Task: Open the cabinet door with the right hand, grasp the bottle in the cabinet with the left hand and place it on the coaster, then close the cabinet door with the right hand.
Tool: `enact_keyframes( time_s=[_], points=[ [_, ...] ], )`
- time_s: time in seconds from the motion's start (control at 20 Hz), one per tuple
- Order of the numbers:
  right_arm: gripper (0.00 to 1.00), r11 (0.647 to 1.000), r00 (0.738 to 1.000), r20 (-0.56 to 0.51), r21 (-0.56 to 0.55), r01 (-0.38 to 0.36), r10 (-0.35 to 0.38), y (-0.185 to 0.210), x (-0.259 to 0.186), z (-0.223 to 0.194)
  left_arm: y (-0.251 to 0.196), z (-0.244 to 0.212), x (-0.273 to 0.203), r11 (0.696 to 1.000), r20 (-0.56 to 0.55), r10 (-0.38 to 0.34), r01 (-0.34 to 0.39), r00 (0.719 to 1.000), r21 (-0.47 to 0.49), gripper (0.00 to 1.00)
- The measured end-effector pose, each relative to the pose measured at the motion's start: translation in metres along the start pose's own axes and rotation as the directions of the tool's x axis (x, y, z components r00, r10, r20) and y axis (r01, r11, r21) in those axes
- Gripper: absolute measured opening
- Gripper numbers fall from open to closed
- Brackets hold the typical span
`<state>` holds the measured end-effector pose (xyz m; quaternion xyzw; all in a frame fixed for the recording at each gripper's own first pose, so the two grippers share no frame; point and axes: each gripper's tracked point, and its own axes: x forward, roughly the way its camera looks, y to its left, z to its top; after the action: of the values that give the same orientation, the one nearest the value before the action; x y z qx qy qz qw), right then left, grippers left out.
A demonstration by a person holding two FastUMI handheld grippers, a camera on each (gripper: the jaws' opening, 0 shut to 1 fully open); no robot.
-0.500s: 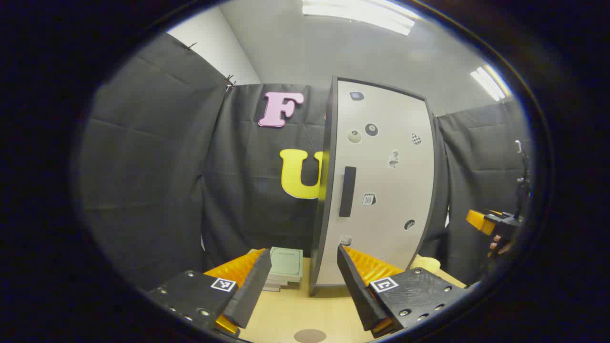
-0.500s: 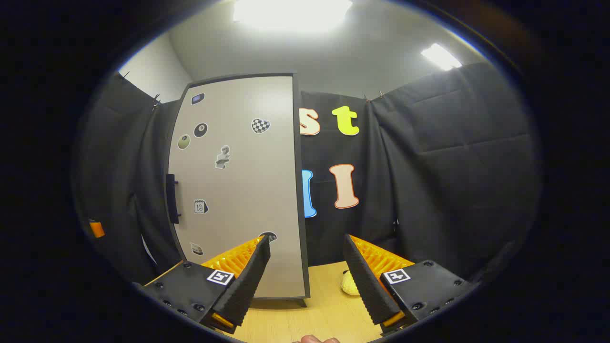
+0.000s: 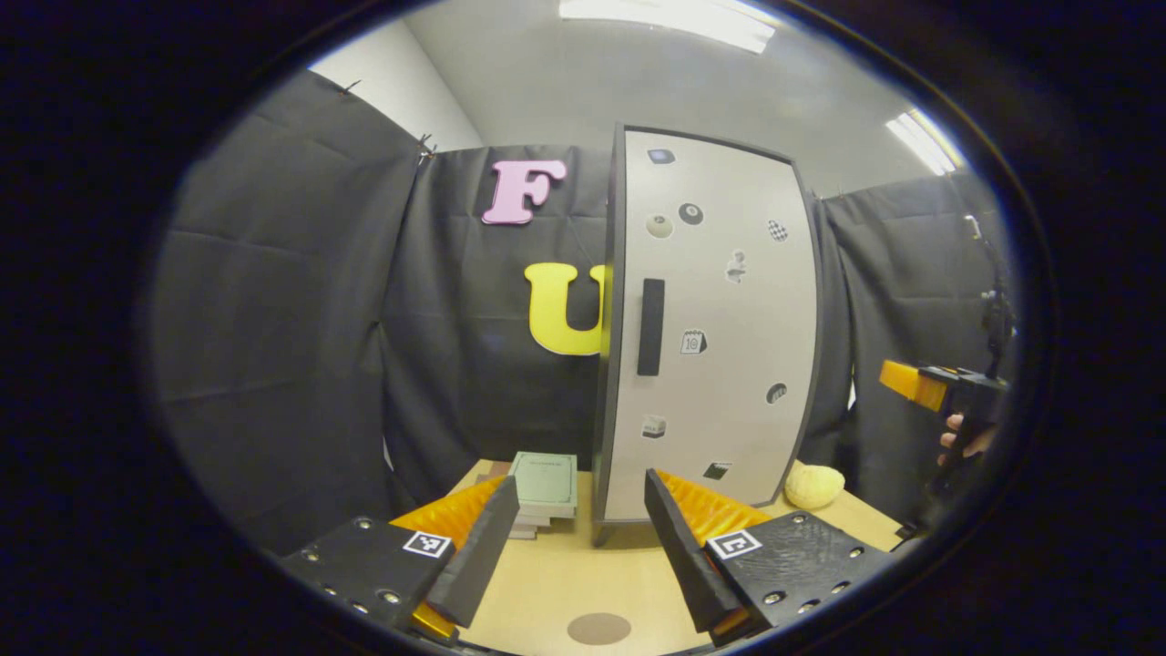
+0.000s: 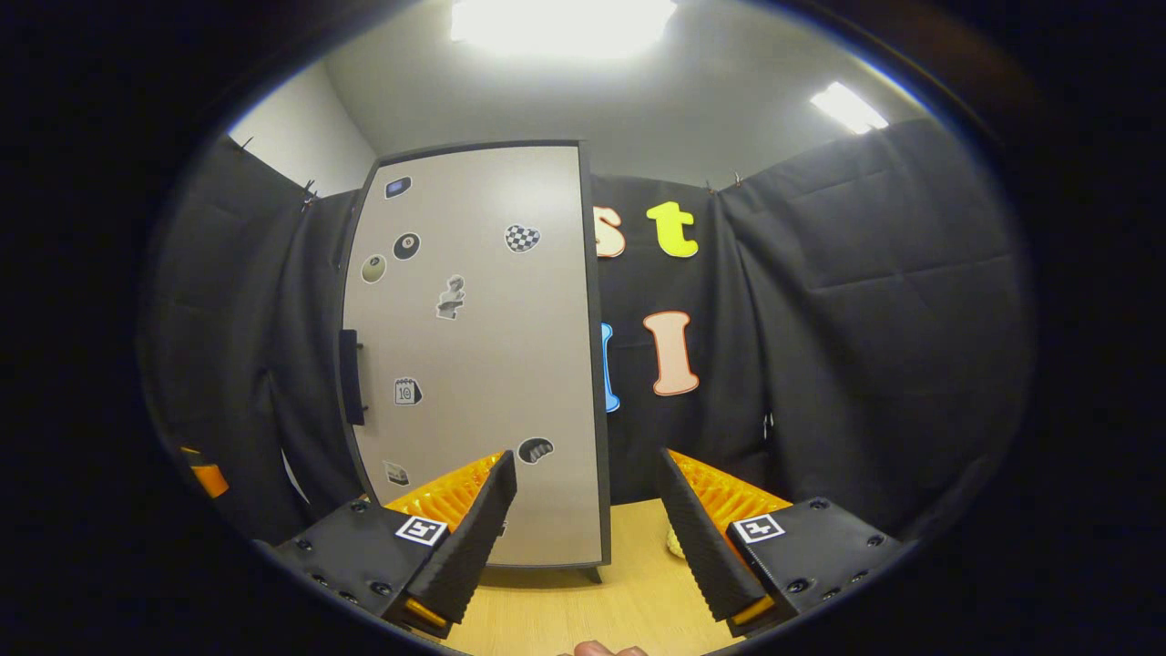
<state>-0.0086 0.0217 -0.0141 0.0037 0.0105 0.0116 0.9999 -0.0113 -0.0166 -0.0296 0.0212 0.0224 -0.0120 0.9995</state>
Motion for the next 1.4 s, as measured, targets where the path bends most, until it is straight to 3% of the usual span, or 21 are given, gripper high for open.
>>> enact_keyframes(
  time_s=[0.3, 0.65, 0.95, 1.15, 1.4],
  points=[
    [0.98, 1.000, 1.000, -0.024, 0.003, -0.006, 0.006, 0.007, -0.004, -0.008, 0.004, -0.003, -0.003, 1.000, 0.012, -0.003, 0.003, 1.000, 0.003, 0.84],
    [0.98, 0.997, 0.989, -0.127, -0.029, -0.078, 0.074, 0.033, 0.012, -0.036, 0.006, -0.031, -0.005, 0.999, -0.012, 0.004, -0.004, 1.000, 0.049, 0.86],
    [0.98, 0.984, 0.981, -0.073, -0.004, -0.179, 0.178, 0.077, 0.039, 0.002, 0.016, -0.054, -0.014, 1.000, -0.053, 0.017, -0.018, 0.998, -0.007, 0.84],
    [0.98, 0.965, 0.964, -0.053, 0.014, -0.261, 0.262, 0.120, 0.061, 0.025, 0.045, -0.055, -0.020, 0.997, -0.049, 0.071, -0.071, 0.996, 0.007, 0.84],
    [0.98, 0.950, 0.949, -0.031, 0.027, -0.312, 0.313, 0.170, 0.082, 0.053, 0.077, -0.065, -0.030, 0.990, -0.063, 0.141, -0.143, 0.988, -0.023, 0.84]
  ],
)
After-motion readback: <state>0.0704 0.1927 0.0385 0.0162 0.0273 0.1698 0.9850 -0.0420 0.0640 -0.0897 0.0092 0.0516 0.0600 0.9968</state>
